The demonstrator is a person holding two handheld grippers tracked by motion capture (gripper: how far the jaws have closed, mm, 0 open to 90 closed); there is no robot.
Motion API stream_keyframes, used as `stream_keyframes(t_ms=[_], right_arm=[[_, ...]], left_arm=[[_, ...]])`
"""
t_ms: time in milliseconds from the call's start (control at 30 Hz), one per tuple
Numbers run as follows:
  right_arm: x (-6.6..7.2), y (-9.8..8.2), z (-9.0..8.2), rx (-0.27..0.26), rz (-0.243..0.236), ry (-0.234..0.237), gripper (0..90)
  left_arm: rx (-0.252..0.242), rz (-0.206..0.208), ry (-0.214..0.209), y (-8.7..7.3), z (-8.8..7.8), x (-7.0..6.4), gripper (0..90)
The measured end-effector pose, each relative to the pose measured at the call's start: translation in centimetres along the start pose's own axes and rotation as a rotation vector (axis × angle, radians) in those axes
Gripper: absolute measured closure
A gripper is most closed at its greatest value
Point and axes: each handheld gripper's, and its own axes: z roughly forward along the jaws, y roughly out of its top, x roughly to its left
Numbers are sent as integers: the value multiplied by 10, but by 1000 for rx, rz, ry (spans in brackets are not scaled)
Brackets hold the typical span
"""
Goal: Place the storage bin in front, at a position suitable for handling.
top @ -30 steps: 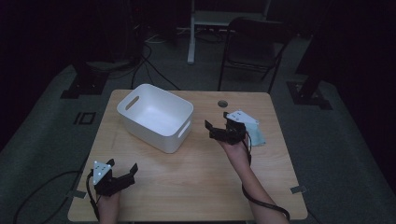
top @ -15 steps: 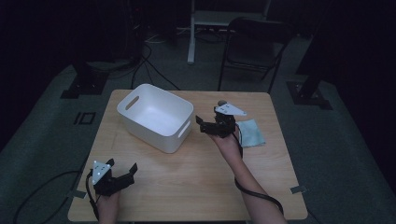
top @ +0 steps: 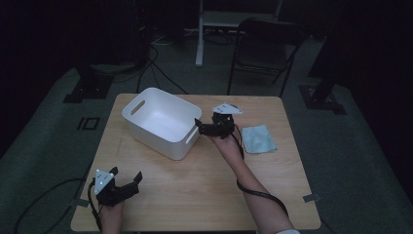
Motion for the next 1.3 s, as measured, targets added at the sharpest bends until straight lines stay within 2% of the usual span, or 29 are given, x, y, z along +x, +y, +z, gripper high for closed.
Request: stream_keyframes(t_ms=[167, 333, 367, 500, 600, 633, 767, 800, 867, 900, 933, 1033, 1100, 1167, 1233, 1267, 1300], right_arm=[[1, 2, 11, 16, 16, 12, 132], [0, 3, 25, 42, 18, 2, 183], [-1, 4, 27, 46, 26, 8, 216], [-2, 8, 36, 55, 33, 1, 222], [-5, 11, 40, 63, 38, -9, 313], [-5, 11, 40, 63, 38, -9, 313], [-9, 16, 43, 52, 37, -63, 328], [-10, 17, 44, 57, 46, -53, 366], [-13, 19, 47, 83, 72, -17, 377], [-13, 20, 48, 90, 70, -24, 407], [-13, 20, 50, 105, 48, -43, 430], [-13, 22, 55, 126, 36, -17, 477], [-13, 23, 58, 136, 11, -21, 509], [-12, 24, 61, 149, 3, -25, 571], [-12, 24, 63, 156, 1, -24, 577], [-11, 25, 64, 159, 4, -18, 610], [-11, 25, 66, 170, -5, -30, 620]], left_arm=[[-3, 0, 7, 0, -1, 1, 22], [-6, -7, 8, 0, -3, 2, 22], [-6, -7, 9, 0, -4, 3, 22], [-6, -14, 12, -1, -5, 4, 22], [-4, -14, 12, -1, -5, 5, 22], [-4, -14, 12, -1, -5, 5, 22], [-4, -14, 11, -2, -6, 5, 22], [-5, -16, 11, -2, -6, 5, 22], [-5, -15, 12, -2, -6, 5, 22], [-4, -15, 12, -2, -6, 5, 22], [-5, -15, 12, -2, -6, 5, 22], [-4, -14, 10, -2, -6, 5, 22], [-3, -14, 10, -2, -5, 5, 22], [-3, -14, 10, -2, -5, 5, 22], [-2, -13, 10, -2, -5, 5, 22], [-2, -12, 9, -2, -5, 5, 22], [-2, -12, 9, -2, -5, 5, 22]])
